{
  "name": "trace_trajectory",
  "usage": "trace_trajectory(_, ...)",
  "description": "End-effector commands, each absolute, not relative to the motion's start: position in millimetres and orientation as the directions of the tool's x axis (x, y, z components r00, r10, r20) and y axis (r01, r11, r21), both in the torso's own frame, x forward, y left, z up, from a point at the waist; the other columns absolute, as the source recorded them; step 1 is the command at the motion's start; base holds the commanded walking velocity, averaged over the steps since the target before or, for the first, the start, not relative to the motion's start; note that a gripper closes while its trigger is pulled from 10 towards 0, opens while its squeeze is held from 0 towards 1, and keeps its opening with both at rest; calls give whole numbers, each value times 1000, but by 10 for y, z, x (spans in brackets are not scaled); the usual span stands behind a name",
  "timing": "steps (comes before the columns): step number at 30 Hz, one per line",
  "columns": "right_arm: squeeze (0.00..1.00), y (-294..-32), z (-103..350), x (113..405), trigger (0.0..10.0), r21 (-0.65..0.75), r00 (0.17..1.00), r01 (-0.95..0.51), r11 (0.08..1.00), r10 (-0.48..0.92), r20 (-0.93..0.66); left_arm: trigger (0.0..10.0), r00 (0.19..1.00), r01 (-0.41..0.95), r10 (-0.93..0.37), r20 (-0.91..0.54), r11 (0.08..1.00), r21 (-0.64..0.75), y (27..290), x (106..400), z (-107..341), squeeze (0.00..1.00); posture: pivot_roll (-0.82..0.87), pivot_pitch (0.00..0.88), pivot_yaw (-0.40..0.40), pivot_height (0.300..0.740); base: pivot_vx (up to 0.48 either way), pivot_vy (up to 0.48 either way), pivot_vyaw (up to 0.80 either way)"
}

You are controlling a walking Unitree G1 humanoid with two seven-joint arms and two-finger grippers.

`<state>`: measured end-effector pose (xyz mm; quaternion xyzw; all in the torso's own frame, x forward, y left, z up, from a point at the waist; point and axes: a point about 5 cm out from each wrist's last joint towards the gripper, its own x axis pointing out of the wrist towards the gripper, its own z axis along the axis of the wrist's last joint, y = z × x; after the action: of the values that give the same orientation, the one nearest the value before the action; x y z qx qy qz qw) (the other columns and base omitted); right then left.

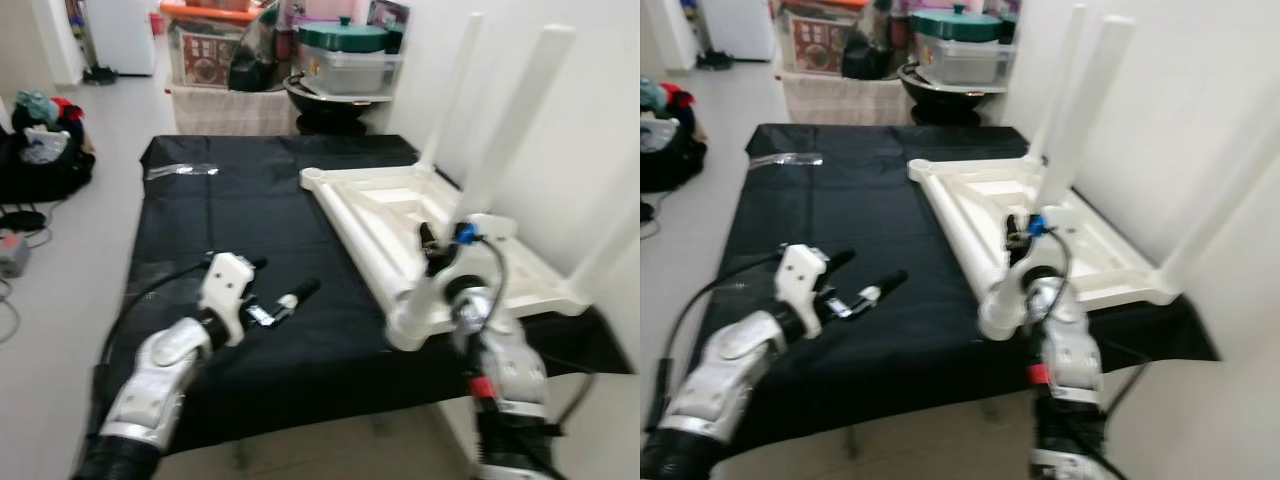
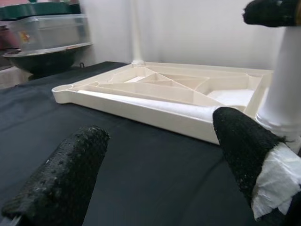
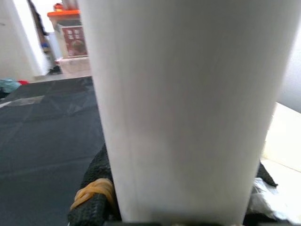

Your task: Building children table

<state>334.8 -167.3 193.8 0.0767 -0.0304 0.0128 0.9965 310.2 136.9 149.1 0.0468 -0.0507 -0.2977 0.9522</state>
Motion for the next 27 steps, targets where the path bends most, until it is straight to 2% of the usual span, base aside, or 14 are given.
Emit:
trace_trajectory(1,0,-1879,1722,3299,10000,211,999,40,977,-38,-16,10000,815,566,-574,75,818,105,1335,3111,1492,0,23,0,-77,740,0,0,0)
trace_trajectory(10,0,-1943,1716,3293,10000,203,997,83,976,-80,-24,10000,817,564,-571,76,820,102,1335,3118,1487,0,20,0,-76,740,0,0,0)
trace_trajectory(13,0,-1936,1695,3286,10000,248,995,104,963,-102,-20,10000,815,567,-574,74,818,99,1325,3118,1477,0,19,0,-74,740,0,0,519)
trace_trajectory(27,0,-1925,1736,3308,10000,198,997,69,978,-71,6,10000,818,563,-570,71,820,100,1327,3129,1466,0,23,0,-82,740,0,0,0)
